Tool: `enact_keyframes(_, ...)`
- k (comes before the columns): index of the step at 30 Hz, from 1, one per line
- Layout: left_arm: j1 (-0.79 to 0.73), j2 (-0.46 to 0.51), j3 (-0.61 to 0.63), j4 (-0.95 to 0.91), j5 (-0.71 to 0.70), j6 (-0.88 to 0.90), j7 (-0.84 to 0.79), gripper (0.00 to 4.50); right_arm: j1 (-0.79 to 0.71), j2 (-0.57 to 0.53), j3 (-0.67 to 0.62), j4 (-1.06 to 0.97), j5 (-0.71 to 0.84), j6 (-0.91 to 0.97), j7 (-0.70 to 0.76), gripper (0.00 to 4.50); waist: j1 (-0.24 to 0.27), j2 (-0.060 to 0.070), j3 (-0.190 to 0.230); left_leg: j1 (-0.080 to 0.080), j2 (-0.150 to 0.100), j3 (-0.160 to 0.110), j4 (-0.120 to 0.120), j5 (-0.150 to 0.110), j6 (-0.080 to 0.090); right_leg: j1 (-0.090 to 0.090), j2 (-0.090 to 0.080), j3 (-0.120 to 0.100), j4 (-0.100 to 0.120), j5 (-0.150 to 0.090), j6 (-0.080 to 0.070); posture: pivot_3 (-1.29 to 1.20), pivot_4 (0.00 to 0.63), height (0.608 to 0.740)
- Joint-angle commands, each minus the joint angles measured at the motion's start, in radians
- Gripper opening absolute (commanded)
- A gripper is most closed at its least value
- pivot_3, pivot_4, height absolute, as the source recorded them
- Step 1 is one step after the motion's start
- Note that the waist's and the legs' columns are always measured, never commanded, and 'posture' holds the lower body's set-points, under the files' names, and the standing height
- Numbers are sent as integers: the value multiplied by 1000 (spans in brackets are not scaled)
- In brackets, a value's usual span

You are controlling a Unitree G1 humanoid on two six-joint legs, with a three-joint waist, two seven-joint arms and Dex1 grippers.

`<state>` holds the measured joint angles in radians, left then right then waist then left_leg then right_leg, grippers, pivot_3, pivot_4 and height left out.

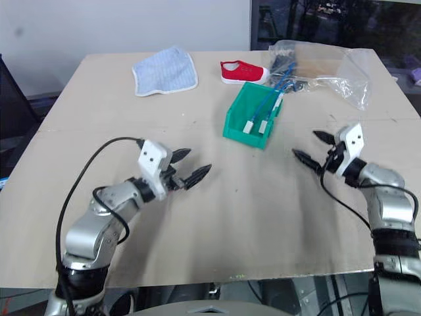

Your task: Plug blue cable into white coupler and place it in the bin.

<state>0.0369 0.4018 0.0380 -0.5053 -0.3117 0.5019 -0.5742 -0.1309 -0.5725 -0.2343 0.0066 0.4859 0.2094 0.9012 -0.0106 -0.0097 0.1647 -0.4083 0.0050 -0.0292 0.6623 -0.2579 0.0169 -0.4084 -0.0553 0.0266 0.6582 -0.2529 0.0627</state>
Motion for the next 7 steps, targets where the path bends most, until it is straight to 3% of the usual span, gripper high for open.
enact_keyframes(1, 135, 22, -27, 15, 64, -141, -20, 4256, 136, -7, -48, -107, 13, -48, 22, 4472, -1, 0, 1, 6, 0, 1, -1, 0, 0, 4, 0, 1, 0, 0, 0, 0, 150, 740)
enact_keyframes(7, 254, 28, -45, 108, 106, -305, -36, 4256, 332, -11, -58, -124, -1, -105, 49, 4472, 2, 0, 0, 22, 1, 4, -3, 0, 1, 18, 1, 3, -2, -3, -6, 0, 150, 740)
